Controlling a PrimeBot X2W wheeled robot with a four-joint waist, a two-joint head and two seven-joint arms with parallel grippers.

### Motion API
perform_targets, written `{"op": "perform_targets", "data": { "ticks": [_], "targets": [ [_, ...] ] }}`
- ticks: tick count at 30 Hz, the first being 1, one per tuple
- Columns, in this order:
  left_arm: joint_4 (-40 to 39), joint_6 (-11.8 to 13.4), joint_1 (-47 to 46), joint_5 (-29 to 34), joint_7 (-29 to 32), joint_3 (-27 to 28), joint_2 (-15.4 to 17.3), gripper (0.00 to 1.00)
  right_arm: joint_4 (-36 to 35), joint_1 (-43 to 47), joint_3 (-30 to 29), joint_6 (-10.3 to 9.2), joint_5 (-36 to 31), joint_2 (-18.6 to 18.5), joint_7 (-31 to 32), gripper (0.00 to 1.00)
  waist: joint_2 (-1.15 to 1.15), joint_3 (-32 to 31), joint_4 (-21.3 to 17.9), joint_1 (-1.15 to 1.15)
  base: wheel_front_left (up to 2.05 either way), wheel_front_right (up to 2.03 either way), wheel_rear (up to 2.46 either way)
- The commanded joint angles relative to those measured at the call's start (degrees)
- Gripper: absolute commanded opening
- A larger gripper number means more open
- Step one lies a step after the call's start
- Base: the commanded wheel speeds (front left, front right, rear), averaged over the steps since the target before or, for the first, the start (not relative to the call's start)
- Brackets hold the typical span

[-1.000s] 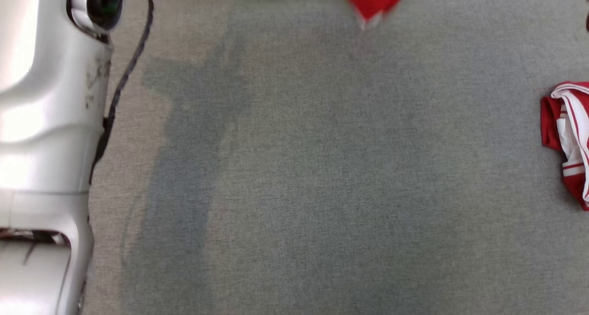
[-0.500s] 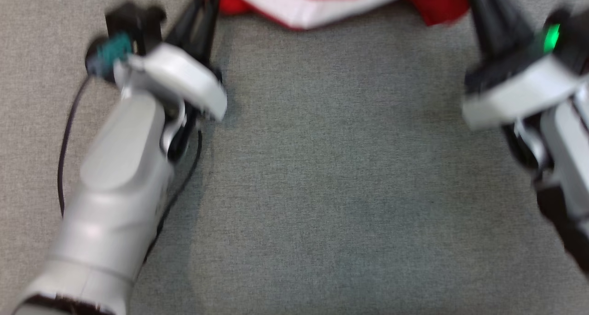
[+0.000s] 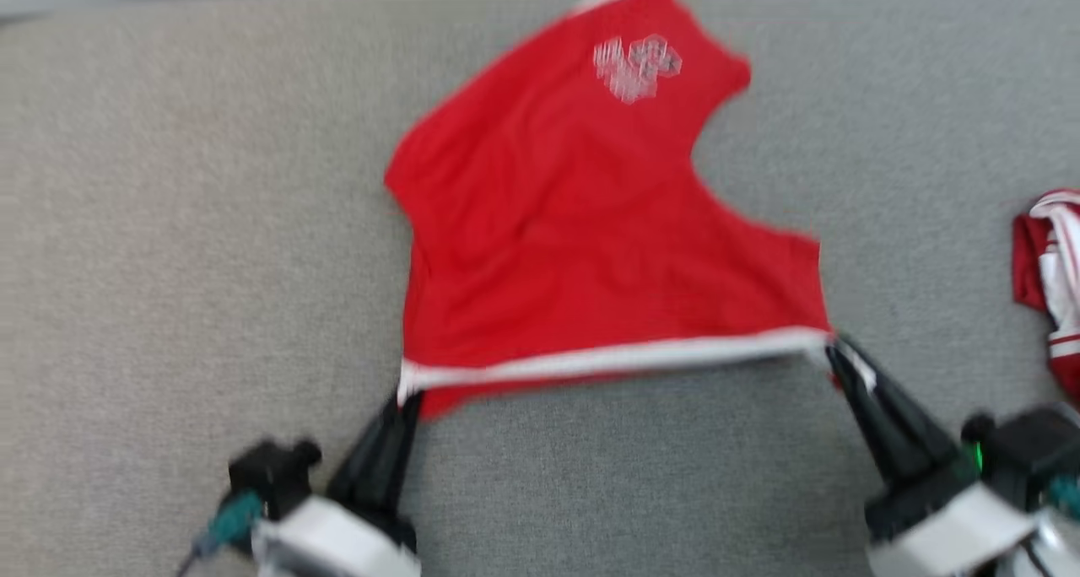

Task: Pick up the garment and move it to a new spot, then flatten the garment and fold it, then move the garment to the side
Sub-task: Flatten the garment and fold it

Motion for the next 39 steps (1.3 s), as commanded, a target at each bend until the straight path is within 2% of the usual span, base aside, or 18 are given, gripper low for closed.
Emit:
{"op": "perform_targets", "data": {
  "ticks": [1,4,9,13,17,21,26,28,31,38,39],
  "targets": [
    [-1.71,1.13,4.06,-0.72,0.34,-0.15,0.58,0.0,-0.36,4.0,-0.49,-0.01,-0.29,-0.71,-0.05,0.0,0.0,-7.19,0.18,0.0,0.0,0.0,0.0],
    [-7.66,4.32,15.12,-2.69,2.17,-0.26,1.01,0.0,-2.36,13.14,-1.3,-0.01,2.15,-0.76,-0.06,0.0,0.0,-10.46,0.52,0.0,0.0,0.0,0.0],
    [-22.06,7.66,28.02,-6.82,9.12,-1.46,3.03,0.0,-8.2,24.89,-6.69,-0.02,5.93,-2.2,0.94,0.0,0.0,-11.91,3.08,0.0,0.0,0.0,0.0],
    [-32.36,9.77,28.05,-8.82,13.46,-1.09,3.34,0.0,-12.75,22.37,-10.61,-0.01,7.47,-4.02,2.82,0.0,0.0,-10.02,4.35,0.0,0.0,0.0,0.0],
    [-35.74,10.62,18.81,-8.85,18.26,-1.35,1.57,0.0,-12.15,11.9,-10.77,-0.01,9.58,-6.13,5.2,0.0,0.0,-5.81,6.4,0.0,0.0,0.0,0.0],
    [-30.29,11.07,7.41,-9.47,21.46,-1.31,-1.86,0.0,-5.87,-1.03,-7.95,-0.01,12.13,-8.42,7.61,0.0,0.0,-2.56,9.49,0.0,0.0,0.0,0.0],
    [-16.41,12.06,-3.25,-6.61,21.01,-1.94,-4.94,0.0,7.86,-15.66,-1.71,-0.01,16.27,-8.32,9.47,0.0,0.0,-1.8,12.72,0.0,0.0,0.0,0.0],
    [-11.49,11.38,-5.85,-7.55,20.44,-2.54,-6.21,0.0,13.33,-20.95,1.58,-0.01,16.17,-8.62,10.05,0.0,0.0,-2.02,13.72,0.0,0.0,0.0,0.0],
    [-3.61,10.07,-11.12,-8.39,19.5,-5.04,-7.54,0.0,22.6,-29.34,6.61,-0.01,18.02,-7.09,10.25,0.0,0.0,-1.32,15.17,0.0,0.0,0.0,0.0],
    [3.29,10.21,-16.47,-10.05,17.05,-7.47,-8.17,0.0,31.02,-37.14,12.61,-0.01,18.93,-6.2,9.41,0.0,0.0,0.05,15.81,0.0,0.0,0.0,0.0],
    [5.18,10.4,-18.25,-11.26,16.27,-8.79,-8.19,0.0,34.18,-39.73,14.6,-0.01,18.73,-5.87,9.0,0.0,0.0,0.78,15.58,0.0,0.0,0.0,0.0]
  ]
}}
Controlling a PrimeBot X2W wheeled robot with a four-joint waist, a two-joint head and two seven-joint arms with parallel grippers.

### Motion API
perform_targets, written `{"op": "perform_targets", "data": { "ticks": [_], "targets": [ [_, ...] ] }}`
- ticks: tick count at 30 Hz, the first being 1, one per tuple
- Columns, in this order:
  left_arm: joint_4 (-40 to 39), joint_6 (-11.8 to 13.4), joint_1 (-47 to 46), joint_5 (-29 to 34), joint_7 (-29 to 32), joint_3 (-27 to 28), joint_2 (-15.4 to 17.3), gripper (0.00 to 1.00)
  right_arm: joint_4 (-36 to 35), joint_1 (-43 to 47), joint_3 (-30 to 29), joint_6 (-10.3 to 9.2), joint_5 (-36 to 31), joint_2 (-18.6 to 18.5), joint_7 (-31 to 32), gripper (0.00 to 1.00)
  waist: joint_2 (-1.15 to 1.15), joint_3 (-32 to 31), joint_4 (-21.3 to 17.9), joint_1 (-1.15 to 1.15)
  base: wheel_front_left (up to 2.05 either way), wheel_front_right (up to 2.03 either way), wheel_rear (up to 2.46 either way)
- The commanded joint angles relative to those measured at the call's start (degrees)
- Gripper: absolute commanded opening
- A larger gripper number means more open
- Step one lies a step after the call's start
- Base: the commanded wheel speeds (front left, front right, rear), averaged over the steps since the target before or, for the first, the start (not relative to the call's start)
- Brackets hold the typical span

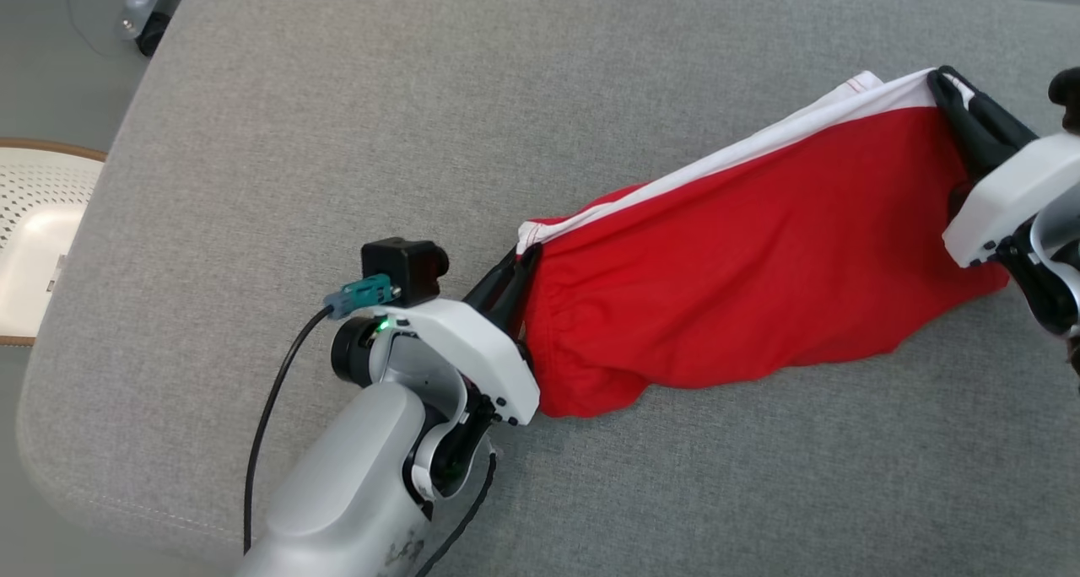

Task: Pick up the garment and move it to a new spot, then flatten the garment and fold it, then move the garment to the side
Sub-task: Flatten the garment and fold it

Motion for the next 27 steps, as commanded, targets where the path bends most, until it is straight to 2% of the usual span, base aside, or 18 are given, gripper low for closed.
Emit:
{"op": "perform_targets", "data": {
  "ticks": [1,3,4,5,6,7,8,12,15,19,24,27],
  "targets": [
    [0.77,0.27,-1.34,-0.3,-0.32,-0.41,0.21,0.0,1.09,-1.09,0.61,-0.01,-0.74,-0.14,-0.43,0.0,0.0,0.63,-0.28,0.01,0.0,0.0,0.0],
    [2.93,0.55,-3.14,-0.81,-0.83,-1.52,0.24,0.0,3.81,-3.15,2.63,-0.01,-1.27,0.69,-1.61,0.0,0.0,1.13,-0.57,0.01,0.0,0.0,0.0],
    [3.96,0.56,-3.83,-0.81,-0.86,-2.03,0.24,0.0,4.82,-4.01,3.81,-0.01,-1.76,1.17,-2.28,0.04,0.0,1.31,-0.74,0.01,0.0,0.0,0.0],
    [4.86,0.63,-4.38,-1.38,-1.02,-2.34,0.25,0.0,5.67,-4.9,4.87,-0.01,-2.09,1.56,-3.26,0.46,0.0,1.46,-0.94,0.01,0.0,0.0,0.0],
    [5.62,0.81,-4.87,-1.63,-1.25,-2.48,0.23,0.17,6.98,-5.8,5.6,-0.01,-2.5,1.79,-4.1,1.0,0.0,1.62,-1.25,0.01,0.0,0.0,0.0],
    [6.27,0.93,-5.43,-1.93,-1.48,-2.63,0.21,0.44,8.22,-6.61,6.33,-0.01,-2.98,2.09,-4.71,1.0,0.0,1.82,-1.54,0.01,0.0,0.0,0.0],
    [6.77,1.28,-5.91,-2.31,-1.93,-2.63,0.18,1.0,9.26,-7.21,6.85,-0.01,-2.85,2.79,-5.04,1.0,0.0,2.02,-1.83,0.01,0.0,0.0,0.0],
    [8.03,1.94,-5.91,-2.42,-3.41,-2.55,0.26,1.0,10.85,-9.08,6.35,-0.01,1.15,4.14,-5.19,1.0,0.0,2.04,-2.88,0.01,0.0,0.0,0.0],
    [6.49,2.73,-4.86,-0.54,-5.56,-2.87,1.85,1.0,10.24,-8.71,7.52,-0.01,4.94,3.58,-0.25,1.0,0.0,1.94,-3.65,0.01,0.0,0.0,0.0],
    [1.56,4.85,-1.12,1.68,-10.29,-2.81,3.76,1.0,9.22,-7.69,10.52,-0.01,7.54,1.59,6.89,1.0,0.0,1.29,-3.63,0.01,0.0,0.0,0.0],
    [-5.49,7.43,3.8,4.57,-13.47,-4.23,5.04,1.0,9.66,-7.62,12.24,-0.01,8.71,0.23,11.34,1.0,0.0,1.86,-1.94,0.01,0.0,0.0,0.0],
    [-8.95,8.41,6.43,5.62,-14.73,-4.58,4.75,1.0,10.56,-7.95,14.05,-0.01,7.91,-0.41,14.33,1.0,0.0,2.18,-0.59,0.01,0.0,0.0,0.0]
  ]
}}
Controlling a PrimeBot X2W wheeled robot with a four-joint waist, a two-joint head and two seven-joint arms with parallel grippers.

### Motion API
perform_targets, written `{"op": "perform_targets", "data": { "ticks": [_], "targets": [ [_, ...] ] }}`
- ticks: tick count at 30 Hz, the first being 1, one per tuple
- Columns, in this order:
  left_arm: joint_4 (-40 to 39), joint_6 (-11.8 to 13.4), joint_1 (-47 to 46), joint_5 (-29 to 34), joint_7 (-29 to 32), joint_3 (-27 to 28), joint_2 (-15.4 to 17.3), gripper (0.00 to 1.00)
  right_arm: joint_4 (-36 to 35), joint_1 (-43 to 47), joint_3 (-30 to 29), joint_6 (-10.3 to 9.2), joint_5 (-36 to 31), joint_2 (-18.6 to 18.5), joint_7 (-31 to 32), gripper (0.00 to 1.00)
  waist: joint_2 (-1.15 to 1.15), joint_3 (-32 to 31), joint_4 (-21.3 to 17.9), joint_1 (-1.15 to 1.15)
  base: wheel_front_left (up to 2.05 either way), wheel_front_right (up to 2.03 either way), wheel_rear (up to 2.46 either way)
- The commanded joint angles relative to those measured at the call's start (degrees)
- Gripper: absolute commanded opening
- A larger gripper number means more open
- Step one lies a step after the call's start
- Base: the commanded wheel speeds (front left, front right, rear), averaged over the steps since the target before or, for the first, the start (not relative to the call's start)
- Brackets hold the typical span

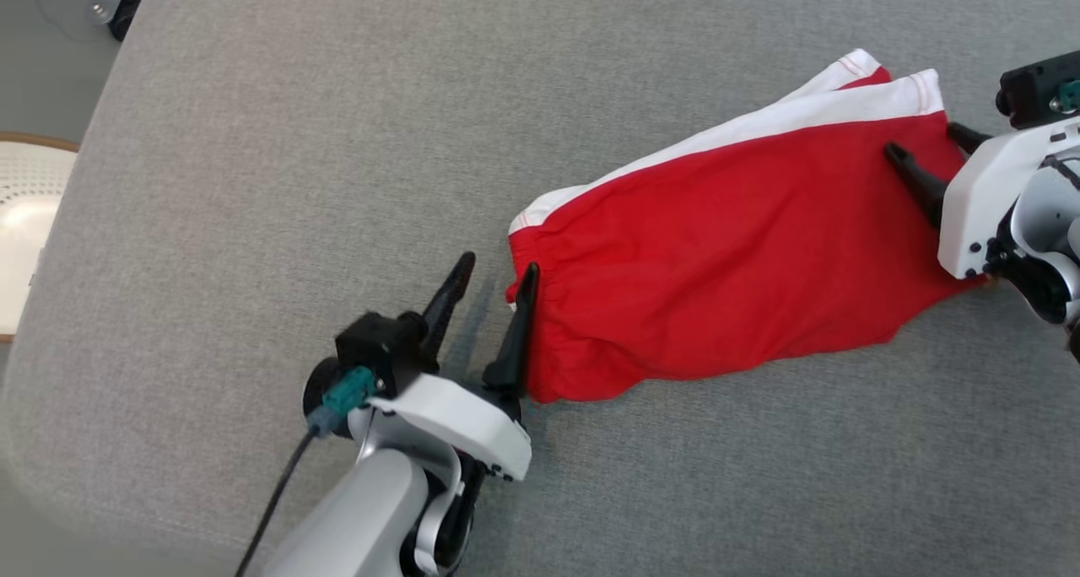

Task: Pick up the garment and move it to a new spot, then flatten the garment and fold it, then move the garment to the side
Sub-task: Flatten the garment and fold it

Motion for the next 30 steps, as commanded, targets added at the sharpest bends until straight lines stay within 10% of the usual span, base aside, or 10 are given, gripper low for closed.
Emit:
{"op": "perform_targets", "data": {
  "ticks": [1,7,9,30],
  "targets": [
    [-1.02,0.59,0.78,1.06,-0.64,-0.01,0.15,1.0,0.51,-0.16,0.5,-0.01,-0.37,-0.48,0.85,1.0,0.0,0.18,0.97,0.0,0.0,0.0,0.0],
    [-4.66,0.65,4.83,3.21,-1.78,-0.41,-0.94,1.0,3.51,0.54,3.32,0.06,-2.07,0.42,3.99,1.0,0.0,-0.26,3.34,0.0,0.0,0.0,0.0],
    [-5.15,0.42,5.71,4.67,-1.88,-0.31,-1.22,1.0,3.95,0.78,2.8,0.06,-0.9,1.16,3.25,0.0,0.0,-0.53,3.78,0.0,0.0,0.0,0.0],
    [-9.27,-5.54,20.43,14.11,-1.99,13.99,-1.96,1.0,-3.9,9.49,-4.54,-0.01,15.26,-7.52,-1.68,0.0,0.0,-10.53,-3.87,0.0,0.0,0.0,0.0]
  ]
}}
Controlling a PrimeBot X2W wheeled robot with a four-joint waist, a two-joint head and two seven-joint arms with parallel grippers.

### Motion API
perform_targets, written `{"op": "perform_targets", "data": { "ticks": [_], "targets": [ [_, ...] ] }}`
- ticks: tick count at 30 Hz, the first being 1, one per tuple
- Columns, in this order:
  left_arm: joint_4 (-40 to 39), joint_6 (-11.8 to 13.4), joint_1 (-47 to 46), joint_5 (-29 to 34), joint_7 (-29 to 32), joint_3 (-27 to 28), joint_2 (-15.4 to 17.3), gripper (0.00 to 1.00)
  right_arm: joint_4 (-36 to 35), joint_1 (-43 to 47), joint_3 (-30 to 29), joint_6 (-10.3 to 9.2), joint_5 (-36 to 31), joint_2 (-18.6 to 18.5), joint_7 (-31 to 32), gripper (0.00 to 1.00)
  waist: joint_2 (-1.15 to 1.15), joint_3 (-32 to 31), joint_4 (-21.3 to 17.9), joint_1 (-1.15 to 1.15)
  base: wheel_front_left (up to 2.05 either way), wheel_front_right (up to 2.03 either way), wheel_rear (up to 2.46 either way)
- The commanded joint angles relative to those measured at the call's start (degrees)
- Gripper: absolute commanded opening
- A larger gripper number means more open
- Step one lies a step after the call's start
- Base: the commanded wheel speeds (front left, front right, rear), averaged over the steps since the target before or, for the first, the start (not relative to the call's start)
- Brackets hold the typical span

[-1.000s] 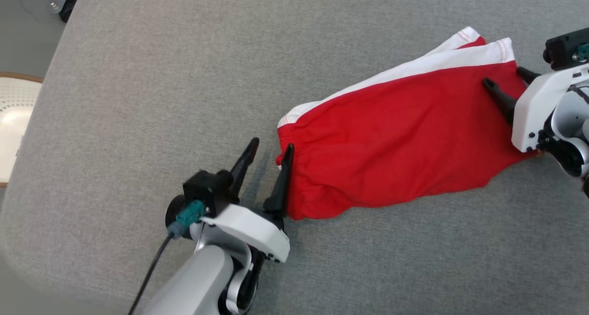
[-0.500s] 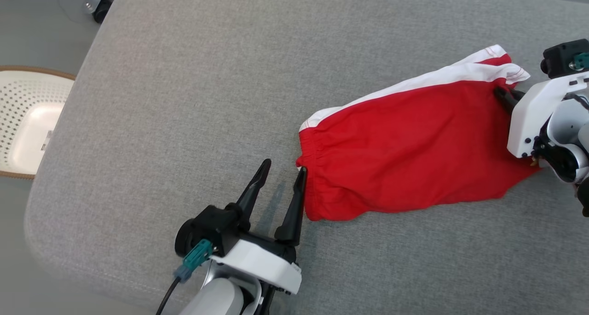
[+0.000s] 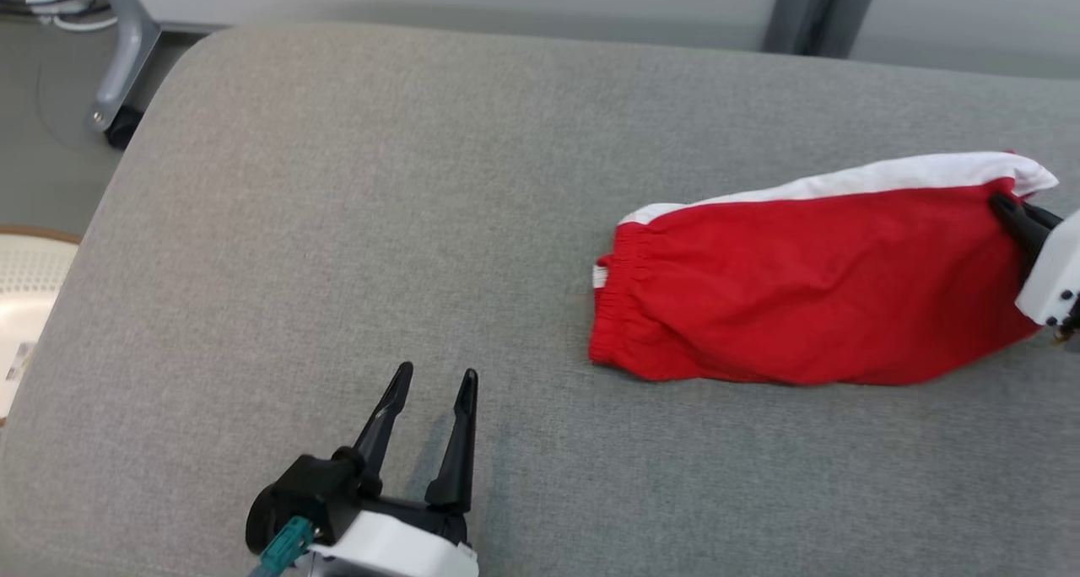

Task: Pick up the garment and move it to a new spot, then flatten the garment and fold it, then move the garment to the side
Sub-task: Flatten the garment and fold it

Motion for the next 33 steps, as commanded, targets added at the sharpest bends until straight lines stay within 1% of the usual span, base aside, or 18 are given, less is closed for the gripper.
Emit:
{"op": "perform_targets", "data": {
  "ticks": [1,3,6,9,12,14,18,21,23,27,33],
  "targets": [
    [-0.43,-0.71,1.2,0.75,-0.25,1.08,0.2,1.0,-0.55,1.23,-0.4,0.01,0.41,-0.95,-0.86,0.0,0.0,-2.18,-1.71,0.0,0.0,0.0,0.0],
    [-0.45,-1.37,2.99,1.45,-0.24,1.95,-0.04,1.0,-1.35,2.14,-0.82,0.01,0.49,-1.18,-1.69,0.0,0.0,-3.16,-2.14,0.0,0.0,0.0,0.0],
    [-0.78,-2.23,4.29,2.44,-0.25,2.88,-0.54,1.0,-3.97,2.59,-1.24,0.01,0.89,0.71,-1.88,0.0,0.0,-3.66,-2.47,0.0,0.0,0.0,0.0],
    [-0.61,-3.07,5.16,3.35,-0.25,3.22,-1.06,1.0,-7.97,3.48,-0.85,0.01,1.36,4.49,-0.81,0.0,0.0,-3.93,-2.11,0.0,0.0,0.0,0.0],
    [-0.75,-3.68,5.29,3.7,-0.25,3.67,-1.49,1.0,-10.24,4.57,-0.69,0.01,1.0,9.01,0.07,0.0,0.0,-3.85,-1.37,0.0,0.0,0.0,0.0],
    [-0.77,-3.87,5.29,4.18,-0.25,3.76,-1.73,1.0,-9.64,4.9,-1.03,0.01,0.05,12.61,-0.19,0.0,0.0,-3.52,-0.96,0.0,0.0,0.0,0.0],
    [-0.03,-4.65,5.04,4.84,-0.26,3.41,-1.96,1.0,-5.15,4.4,-2.33,0.01,-2.55,21.06,-1.59,0.0,0.0,-2.81,0.15,0.0,0.0,0.0,0.0],
    [0.53,-4.87,4.47,4.98,-0.26,2.51,-2.14,1.0,-1.44,3.51,-3.45,0.01,-4.15,25.69,-2.5,0.0,0.0,-2.45,1.41,0.0,0.0,0.0,0.0],
    [0.79,-4.82,4.35,4.71,-0.26,2.06,-2.19,1.0,0.09,3.51,-3.9,0.01,-4.91,27.89,-2.69,0.0,0.0,-2.43,2.21,0.0,0.0,0.0,0.0],
    [0.49,-3.69,5.32,3.12,-0.25,1.11,-2.22,1.0,1.75,3.87,-4.68,0.01,-6.39,29.96,-2.96,0.0,0.0,-2.45,2.72,0.0,0.0,0.0,0.0],
    [0.72,-3.28,5.34,2.72,-0.25,0.89,-2.21,1.0,2.14,4.3,-5.03,0.01,-7.28,30.47,-2.6,0.0,0.0,-2.49,2.29,0.0,0.0,0.0,0.0]
  ]
}}
